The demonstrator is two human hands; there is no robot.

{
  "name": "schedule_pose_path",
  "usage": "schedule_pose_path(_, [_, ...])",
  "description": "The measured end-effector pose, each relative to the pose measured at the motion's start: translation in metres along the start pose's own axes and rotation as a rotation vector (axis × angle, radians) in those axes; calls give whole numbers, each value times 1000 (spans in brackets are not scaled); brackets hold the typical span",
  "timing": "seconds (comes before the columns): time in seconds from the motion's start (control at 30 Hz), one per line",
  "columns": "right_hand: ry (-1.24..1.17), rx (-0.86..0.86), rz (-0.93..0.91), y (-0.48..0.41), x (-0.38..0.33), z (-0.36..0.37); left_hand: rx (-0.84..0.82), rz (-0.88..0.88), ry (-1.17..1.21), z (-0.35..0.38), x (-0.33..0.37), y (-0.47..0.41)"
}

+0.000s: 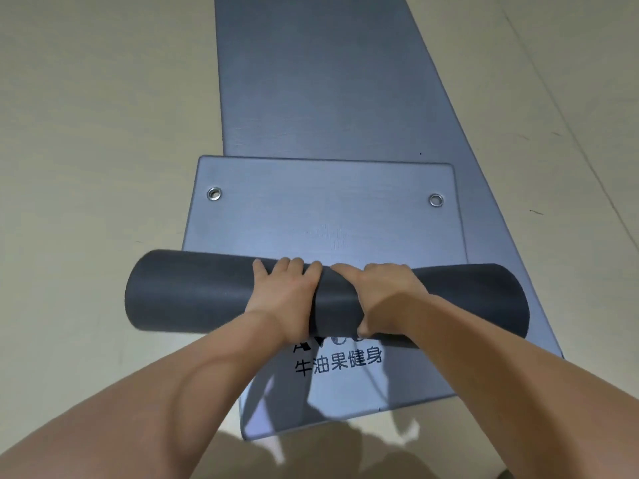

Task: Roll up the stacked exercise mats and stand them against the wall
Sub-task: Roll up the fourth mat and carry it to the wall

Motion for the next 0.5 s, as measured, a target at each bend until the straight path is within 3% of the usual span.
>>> schedule_pose_path(0.13, [-45, -22, -73, -2, 9, -8, -25, -118, 118, 1, 19, 18])
schedule_pose_path(0.3, [-117, -13, -84, -18, 22, -16, 34, -102, 48, 13, 20, 28])
schedule_pose_path(0.5, [-121, 302, 61, 5, 32, 12, -5, -102, 74, -2, 10, -4])
Point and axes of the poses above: each hand's wrist, its own y-axis away from the middle knuckle, its own z-axis out of the palm, x = y × z, the point moved 1 cm from there along -y, towards the middle knuckle, and after that the axes turned 7 degrees about y, right-handed, at the moved point
